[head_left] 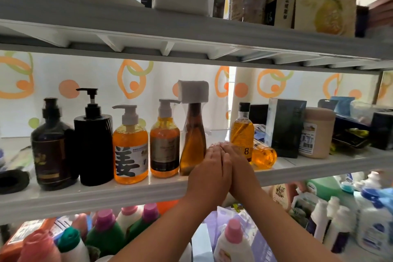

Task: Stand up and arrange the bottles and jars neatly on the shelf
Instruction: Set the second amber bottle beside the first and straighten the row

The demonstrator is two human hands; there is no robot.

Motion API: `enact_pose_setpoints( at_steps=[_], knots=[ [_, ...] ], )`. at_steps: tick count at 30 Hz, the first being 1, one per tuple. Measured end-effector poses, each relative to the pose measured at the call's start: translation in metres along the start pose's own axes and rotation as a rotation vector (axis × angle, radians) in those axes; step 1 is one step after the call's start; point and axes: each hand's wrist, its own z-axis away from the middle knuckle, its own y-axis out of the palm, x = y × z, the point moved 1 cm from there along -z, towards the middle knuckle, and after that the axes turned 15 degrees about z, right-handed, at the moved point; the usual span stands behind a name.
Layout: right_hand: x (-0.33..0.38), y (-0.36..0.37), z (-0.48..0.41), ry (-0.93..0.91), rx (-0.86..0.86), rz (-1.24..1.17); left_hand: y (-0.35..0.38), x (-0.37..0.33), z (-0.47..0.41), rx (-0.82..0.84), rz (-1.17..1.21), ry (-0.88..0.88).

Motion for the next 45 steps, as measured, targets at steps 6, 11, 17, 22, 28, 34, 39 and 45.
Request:
enact_pose_setpoints(
  at_steps=[6, 11, 17, 22, 28, 34, 39, 45],
  knots=[
    [-0.001, -0.001, -0.012, -0.050, 0.147, 0.026, 0.004, -0.008, -0.010, -0.009, -0.048, -0.107],
    [-0.006, 0.007, -0.006, -0.025, 0.088, -0.043, 0.007, -0.004, -0.002, -0.006, -0.032, -0.061],
    [-0.011, 0.040, 0.003, 0.004, -0.134, -0.009, 0.012, 0.001, 0.014, -0.017, -0.093, -0.042],
    [-0.008, 0.042, 0.013, -0.053, -0.327, 0.025, 0.011, 0.001, 0.029, 0.058, -0.063, -0.026],
    [-0.019, 0.045, 0.034, -0.118, -0.391, -0.028, 0.019, 0.001, 0.050, 0.167, -0.014, -0.033],
    [-0.024, 0.058, 0.049, -0.119, -0.292, -0.057, 0.022, 0.003, 0.054, 0.249, -0.071, -0.048],
    [-0.027, 0.062, 0.048, -0.150, -0.389, -0.036, 0.023, 0.007, 0.051, 0.270, -0.074, -0.040],
    [-0.029, 0.062, 0.044, -0.131, -0.362, -0.012, 0.021, 0.007, 0.046, 0.258, -0.063, -0.052]
  ],
)
